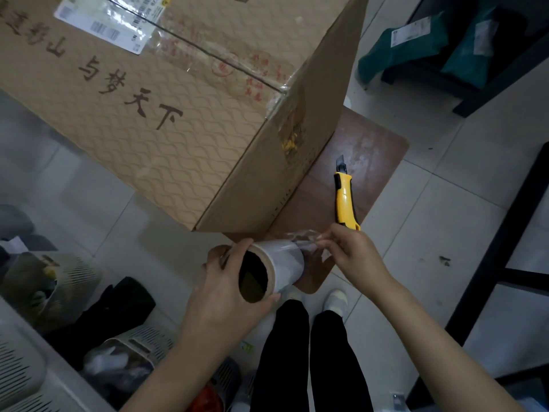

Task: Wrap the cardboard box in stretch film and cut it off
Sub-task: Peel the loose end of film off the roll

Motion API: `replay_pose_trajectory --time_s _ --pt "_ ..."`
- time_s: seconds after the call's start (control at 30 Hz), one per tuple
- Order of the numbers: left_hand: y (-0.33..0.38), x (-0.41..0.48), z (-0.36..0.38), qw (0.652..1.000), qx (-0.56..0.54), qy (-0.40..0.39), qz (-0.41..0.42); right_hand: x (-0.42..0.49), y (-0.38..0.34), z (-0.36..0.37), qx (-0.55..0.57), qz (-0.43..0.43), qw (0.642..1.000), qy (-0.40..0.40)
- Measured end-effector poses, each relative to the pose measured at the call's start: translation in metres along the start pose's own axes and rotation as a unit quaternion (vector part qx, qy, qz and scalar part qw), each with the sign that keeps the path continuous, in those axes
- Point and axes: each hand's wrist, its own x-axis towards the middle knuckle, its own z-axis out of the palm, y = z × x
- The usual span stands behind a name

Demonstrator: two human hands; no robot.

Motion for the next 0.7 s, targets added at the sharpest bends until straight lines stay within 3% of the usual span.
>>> replay_pose_trajectory --time_s 0.3,0.5,0.7 --pt "0.02 0.007 0.018 0.992 0.028 0.067 -0.105 0.017 0.017 -0.008 -0.026 0.055 0.991 0.115" --pt "0.025 0.01 0.029 0.989 0.049 0.13 -0.043 0.032 0.017 -0.01 -0.038 0.063 0.989 0.13" --pt "0.037 0.002 0.036 0.989 0.048 0.137 -0.01 0.036 0.027 -0.003 0.078 0.096 0.976 0.18"
